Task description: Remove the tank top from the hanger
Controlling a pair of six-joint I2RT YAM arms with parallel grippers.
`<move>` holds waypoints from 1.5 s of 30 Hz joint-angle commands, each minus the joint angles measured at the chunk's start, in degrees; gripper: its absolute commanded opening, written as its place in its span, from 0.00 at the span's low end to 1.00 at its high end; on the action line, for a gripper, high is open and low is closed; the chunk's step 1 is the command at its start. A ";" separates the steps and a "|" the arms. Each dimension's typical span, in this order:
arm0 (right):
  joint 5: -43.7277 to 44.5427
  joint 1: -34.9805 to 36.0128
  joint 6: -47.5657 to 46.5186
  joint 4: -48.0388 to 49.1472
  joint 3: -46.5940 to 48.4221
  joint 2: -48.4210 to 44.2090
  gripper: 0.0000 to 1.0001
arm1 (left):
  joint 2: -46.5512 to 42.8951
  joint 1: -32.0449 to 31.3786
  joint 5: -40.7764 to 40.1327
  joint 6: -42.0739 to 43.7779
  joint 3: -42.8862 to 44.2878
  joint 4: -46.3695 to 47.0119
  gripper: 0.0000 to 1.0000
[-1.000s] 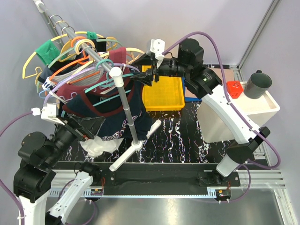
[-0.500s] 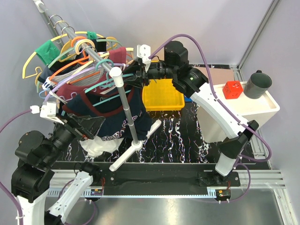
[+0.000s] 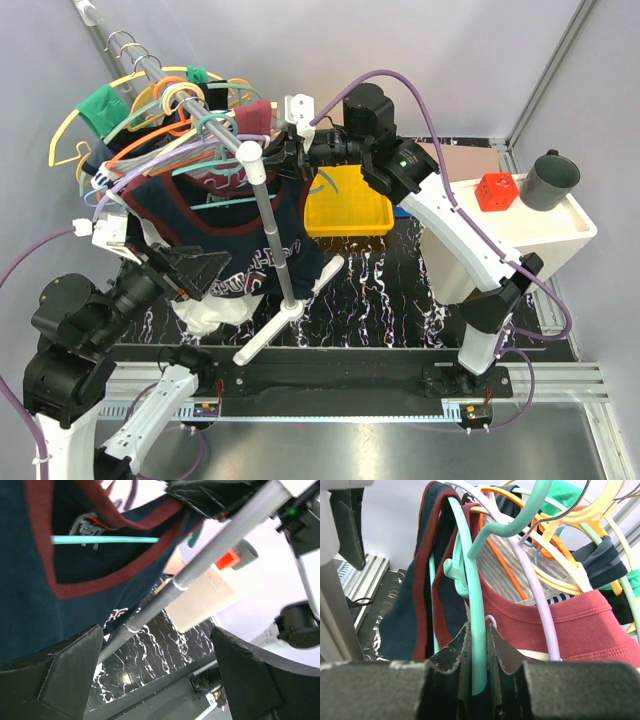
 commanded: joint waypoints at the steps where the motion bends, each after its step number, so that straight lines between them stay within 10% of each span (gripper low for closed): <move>1: -0.06 0.38 -1.22 0.97 2.51 -0.69 0.06 | 2.22 -0.24 6.84 2.60 2.73 3.96 0.91; 24: 9.97 -1.38 6.15 14.85 -7.25 -9.13 0.00 | 10.75 -1.99 28.21 -4.34 -1.13 29.01 0.84; 34: 7.86 -4.71 10.20 17.32 -14.89 -14.74 0.00 | 16.20 -24.56 16.62 2.41 1.94 30.24 0.79; 45: 13.13 -10.07 13.27 17.24 -36.50 -33.19 0.00 | 21.56 -34.33 10.37 7.60 5.45 29.45 0.79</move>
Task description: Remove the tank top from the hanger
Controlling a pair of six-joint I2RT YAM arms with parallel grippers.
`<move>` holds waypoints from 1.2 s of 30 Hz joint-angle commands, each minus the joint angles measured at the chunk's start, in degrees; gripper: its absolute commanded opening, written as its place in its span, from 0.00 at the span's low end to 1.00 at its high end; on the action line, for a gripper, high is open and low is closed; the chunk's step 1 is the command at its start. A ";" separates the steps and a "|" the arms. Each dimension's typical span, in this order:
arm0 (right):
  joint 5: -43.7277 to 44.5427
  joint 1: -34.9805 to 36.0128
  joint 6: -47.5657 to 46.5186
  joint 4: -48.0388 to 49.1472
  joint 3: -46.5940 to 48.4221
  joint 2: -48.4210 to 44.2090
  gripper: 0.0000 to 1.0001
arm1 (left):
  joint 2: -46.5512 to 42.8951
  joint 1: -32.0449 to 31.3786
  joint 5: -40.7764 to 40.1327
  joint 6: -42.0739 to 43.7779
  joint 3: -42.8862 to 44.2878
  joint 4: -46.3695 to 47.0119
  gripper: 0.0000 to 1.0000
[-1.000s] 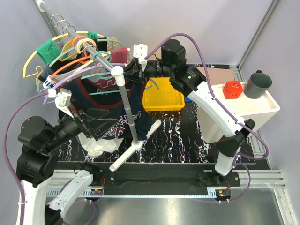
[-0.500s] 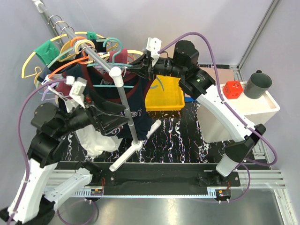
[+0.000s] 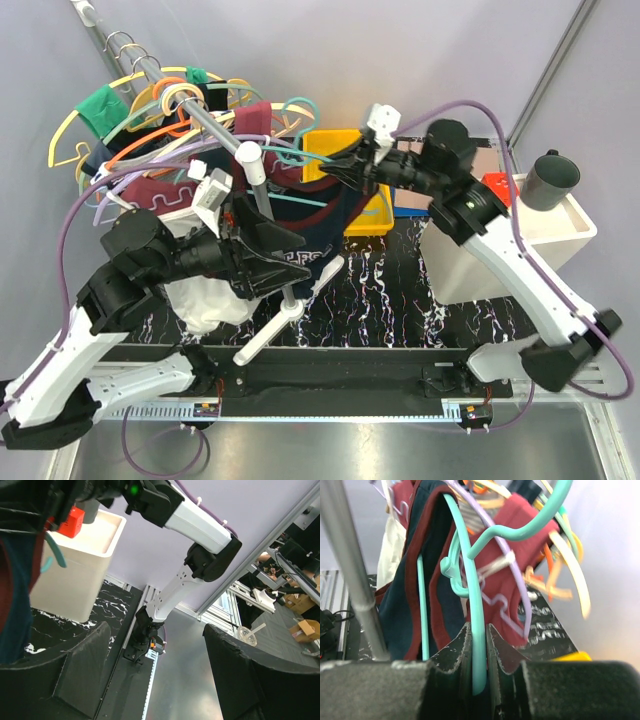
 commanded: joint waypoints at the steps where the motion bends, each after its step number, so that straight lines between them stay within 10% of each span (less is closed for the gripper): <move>1: 4.41 -1.81 2.56 4.25 -6.26 -10.10 0.00 | 3.05 -3.81 -4.36 4.02 3.93 2.40 0.79; 18: 33.93 -2.08 19.00 -13.48 -29.48 -45.53 0.00 | 17.72 -16.73 -21.31 8.33 14.03 2.31 0.79; 36: 41.14 -2.08 21.64 -26.42 -30.36 -59.25 0.00 | 40.23 -21.04 -53.93 14.14 41.28 -14.91 0.63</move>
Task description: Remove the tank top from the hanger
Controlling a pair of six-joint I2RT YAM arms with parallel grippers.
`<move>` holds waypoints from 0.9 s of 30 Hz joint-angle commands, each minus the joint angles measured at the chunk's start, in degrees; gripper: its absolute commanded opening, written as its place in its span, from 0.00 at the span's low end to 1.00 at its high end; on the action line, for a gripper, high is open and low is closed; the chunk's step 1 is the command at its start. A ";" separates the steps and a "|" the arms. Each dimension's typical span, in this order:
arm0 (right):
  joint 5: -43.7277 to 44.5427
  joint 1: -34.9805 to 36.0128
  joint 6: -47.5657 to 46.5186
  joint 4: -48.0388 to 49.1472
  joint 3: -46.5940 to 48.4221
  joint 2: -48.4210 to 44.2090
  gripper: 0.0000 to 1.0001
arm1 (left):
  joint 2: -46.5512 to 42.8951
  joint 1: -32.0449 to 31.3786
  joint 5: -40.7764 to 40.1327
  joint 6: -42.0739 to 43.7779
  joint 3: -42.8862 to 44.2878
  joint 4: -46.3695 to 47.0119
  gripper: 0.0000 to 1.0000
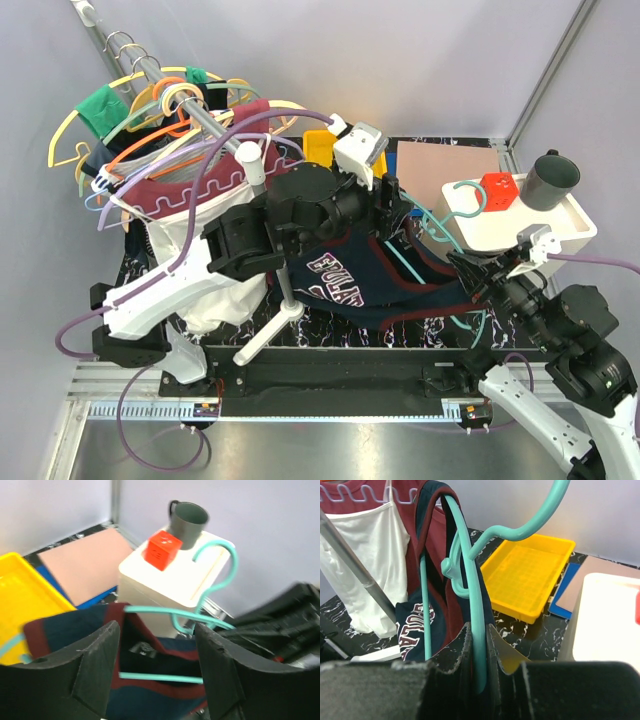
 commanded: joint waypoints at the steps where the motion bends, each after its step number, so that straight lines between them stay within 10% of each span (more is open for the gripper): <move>1: 4.10 -0.09 1.90 0.92 1.11 -3.03 0.00 | 3.25 -0.10 -9.19 -0.18 6.05 -5.06 0.59; 27: 4.11 -0.18 2.25 -7.61 7.01 -5.76 0.00 | 13.19 -0.71 -13.24 2.71 11.68 -7.79 0.50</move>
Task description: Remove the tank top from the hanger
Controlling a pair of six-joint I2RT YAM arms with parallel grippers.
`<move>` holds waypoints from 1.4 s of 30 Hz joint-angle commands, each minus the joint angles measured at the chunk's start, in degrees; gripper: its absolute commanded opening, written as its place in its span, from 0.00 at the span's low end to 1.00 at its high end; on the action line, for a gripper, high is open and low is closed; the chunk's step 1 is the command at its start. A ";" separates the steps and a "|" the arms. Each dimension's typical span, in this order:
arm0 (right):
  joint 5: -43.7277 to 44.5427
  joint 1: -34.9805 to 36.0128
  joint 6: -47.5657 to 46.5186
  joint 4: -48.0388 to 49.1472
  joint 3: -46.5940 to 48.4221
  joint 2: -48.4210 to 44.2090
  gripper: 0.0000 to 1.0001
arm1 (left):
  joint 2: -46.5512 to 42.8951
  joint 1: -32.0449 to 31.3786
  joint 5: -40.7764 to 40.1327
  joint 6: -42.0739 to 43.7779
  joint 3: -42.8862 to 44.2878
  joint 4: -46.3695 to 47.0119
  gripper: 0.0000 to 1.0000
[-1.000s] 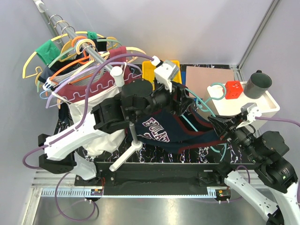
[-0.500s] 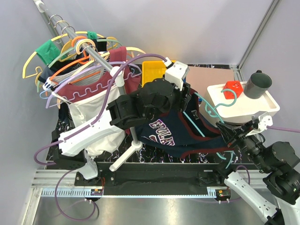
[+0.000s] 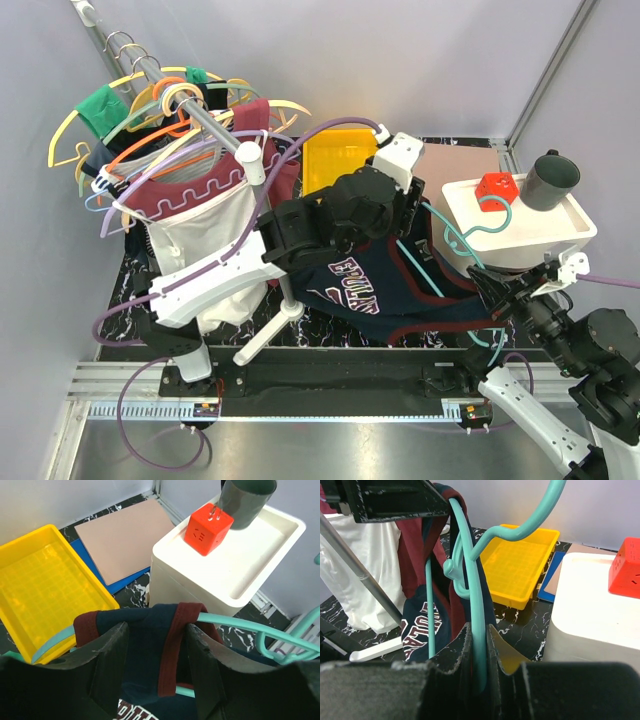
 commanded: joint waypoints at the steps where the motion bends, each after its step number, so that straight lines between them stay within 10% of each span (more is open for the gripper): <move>1: 0.56 -0.18 0.79 2.56 2.98 -0.54 0.00 | 0.99 -0.54 -3.87 2.67 2.39 0.19 0.48; 8: -0.40 -0.18 0.61 1.94 3.86 0.25 0.00 | 1.25 -0.63 -3.26 2.67 2.74 0.19 0.44; 18: -1.81 -0.18 2.45 -0.25 4.04 -1.15 0.00 | 1.69 -0.63 -4.83 4.33 5.02 0.19 0.00; 36: -6.03 -0.18 4.92 -13.61 8.43 -5.36 0.00 | -0.32 -0.54 -22.94 9.27 11.27 5.45 0.00; 42: -7.26 -0.27 4.92 -16.25 9.05 -4.24 0.00 | -3.65 -0.63 -17.00 7.59 6.97 9.48 0.00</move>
